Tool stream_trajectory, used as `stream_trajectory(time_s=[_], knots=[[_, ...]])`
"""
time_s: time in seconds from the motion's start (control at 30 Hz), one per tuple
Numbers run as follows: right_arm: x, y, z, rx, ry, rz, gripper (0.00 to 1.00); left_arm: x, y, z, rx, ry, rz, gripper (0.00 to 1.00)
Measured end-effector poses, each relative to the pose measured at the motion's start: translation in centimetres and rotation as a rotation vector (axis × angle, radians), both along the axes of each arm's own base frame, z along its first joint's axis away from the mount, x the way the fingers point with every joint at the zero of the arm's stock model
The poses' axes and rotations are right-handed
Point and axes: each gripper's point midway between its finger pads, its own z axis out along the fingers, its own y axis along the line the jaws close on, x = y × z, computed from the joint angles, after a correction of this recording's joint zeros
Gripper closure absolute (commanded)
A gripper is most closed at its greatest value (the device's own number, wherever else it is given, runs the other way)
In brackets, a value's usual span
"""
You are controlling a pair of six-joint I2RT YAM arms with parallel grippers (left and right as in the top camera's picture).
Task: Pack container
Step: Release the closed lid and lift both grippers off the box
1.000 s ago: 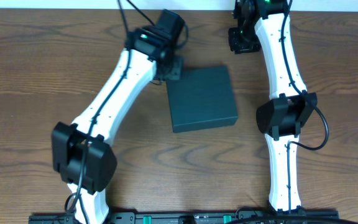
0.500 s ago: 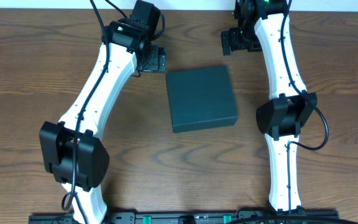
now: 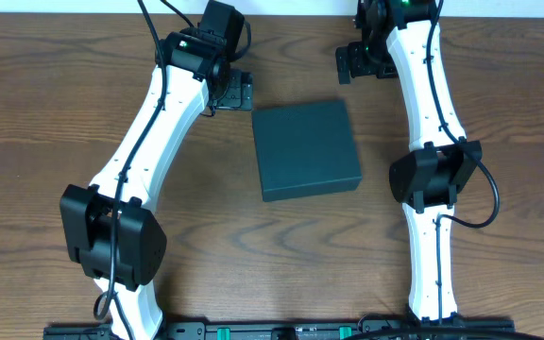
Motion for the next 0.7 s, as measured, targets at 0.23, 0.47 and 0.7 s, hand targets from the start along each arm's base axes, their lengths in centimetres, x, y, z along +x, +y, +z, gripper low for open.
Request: stream_trajectory(time_s=[0.23, 0.47, 0.7], knots=[[0.0, 0.0, 0.0, 0.0, 0.0, 0.0, 0.01, 0.0, 0.0, 0.0, 0.0, 0.0, 0.0, 0.01], [-0.1, 0.1, 0.9, 0.003, -0.018, 0.002, 0.01, 0.0, 0.0, 0.0, 0.0, 0.0, 0.0, 0.01], [-2.3, 0.4, 13.0, 0.049, -0.264, 0.017, 0.01, 0.0, 0.0, 0.0, 0.001, 0.0, 0.0, 0.01]])
